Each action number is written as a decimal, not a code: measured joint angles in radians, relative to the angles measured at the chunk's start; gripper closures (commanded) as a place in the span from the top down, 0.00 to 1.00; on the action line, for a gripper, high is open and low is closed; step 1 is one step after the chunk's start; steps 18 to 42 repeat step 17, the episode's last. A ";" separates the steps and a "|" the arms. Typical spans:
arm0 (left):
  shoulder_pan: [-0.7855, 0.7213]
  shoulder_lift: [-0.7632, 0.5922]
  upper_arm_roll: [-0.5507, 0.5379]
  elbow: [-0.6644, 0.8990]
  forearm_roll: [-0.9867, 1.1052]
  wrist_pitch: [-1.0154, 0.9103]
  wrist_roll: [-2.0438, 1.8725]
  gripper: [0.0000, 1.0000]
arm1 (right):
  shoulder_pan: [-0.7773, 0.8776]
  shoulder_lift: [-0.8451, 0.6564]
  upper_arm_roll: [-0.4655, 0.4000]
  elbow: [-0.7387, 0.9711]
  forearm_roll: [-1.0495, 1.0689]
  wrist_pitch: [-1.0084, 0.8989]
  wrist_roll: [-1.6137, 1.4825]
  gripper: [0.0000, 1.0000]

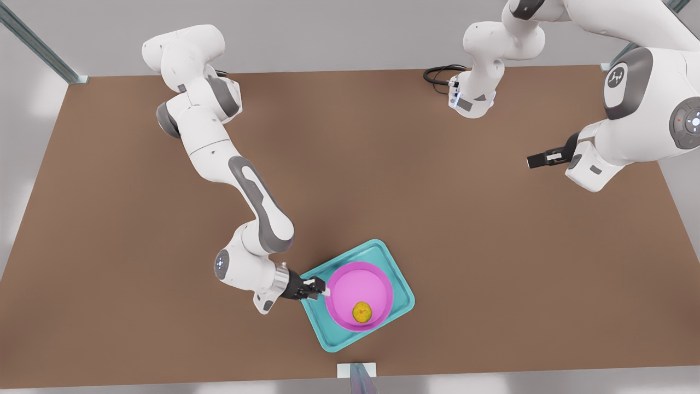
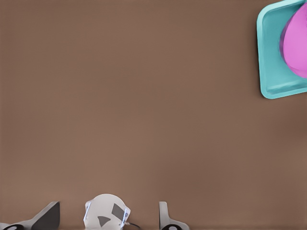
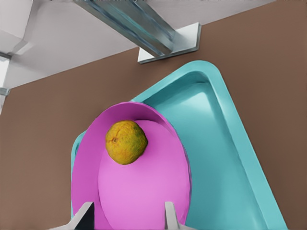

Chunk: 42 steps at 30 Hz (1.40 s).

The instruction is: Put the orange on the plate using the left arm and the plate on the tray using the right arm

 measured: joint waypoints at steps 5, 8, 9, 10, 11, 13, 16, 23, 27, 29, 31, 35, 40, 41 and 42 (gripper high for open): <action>0.000 0.000 0.000 0.000 0.000 0.001 0.000 1.00 | -0.009 -0.040 -0.015 -0.021 -0.073 -0.011 0.001 1.00; 0.000 0.000 0.000 0.000 0.001 0.000 0.000 1.00 | -0.073 -0.175 -0.053 -0.018 -0.344 -0.248 0.000 1.00; 0.000 0.000 0.000 0.000 0.001 0.000 0.000 1.00 | -0.099 -0.245 -0.055 -0.011 -0.448 -0.359 -0.004 1.00; 0.000 0.000 0.000 0.000 0.001 0.000 0.000 1.00 | -0.112 -0.318 -0.055 0.004 -0.551 -0.475 -0.008 1.00; 0.000 0.000 0.000 0.000 0.001 0.000 0.000 1.00 | -0.124 -0.428 -0.054 -0.005 -0.635 -0.582 -0.012 1.00; 0.000 0.000 0.000 0.000 0.001 0.000 0.000 1.00 | -0.164 -0.703 -0.053 -0.149 -0.763 -0.747 -0.020 1.00; 0.000 0.000 0.000 0.000 0.001 0.000 0.001 1.00 | -0.212 -0.900 -0.054 -0.310 -0.860 -0.893 -0.030 1.00; 0.000 0.000 0.000 0.000 0.001 0.000 0.001 1.00 | -0.221 -0.918 -0.054 -0.327 -0.878 -0.927 -0.033 1.00; 0.000 0.000 0.000 0.000 0.001 0.000 0.001 1.00 | -0.221 -0.918 -0.054 -0.327 -0.878 -0.927 -0.033 1.00; 0.000 0.000 0.000 0.000 0.001 0.000 0.001 1.00 | -0.221 -0.918 -0.054 -0.327 -0.878 -0.927 -0.033 1.00; 0.000 0.000 0.000 0.000 0.001 0.000 0.001 1.00 | -0.221 -0.918 -0.054 -0.327 -0.878 -0.927 -0.033 1.00; 0.000 0.000 0.000 0.000 0.001 0.000 0.001 1.00 | -0.221 -0.918 -0.054 -0.327 -0.878 -0.927 -0.033 1.00; 0.000 0.000 0.000 0.000 0.001 0.000 0.001 1.00 | -0.221 -0.918 -0.054 -0.327 -0.878 -0.927 -0.033 1.00; 0.000 0.000 0.000 0.000 0.001 0.000 0.001 1.00 | -0.221 -0.918 -0.054 -0.327 -0.878 -0.927 -0.033 1.00; 0.000 0.000 0.000 0.000 0.001 0.000 0.001 1.00 | -0.221 -0.918 -0.054 -0.327 -0.878 -0.927 -0.033 1.00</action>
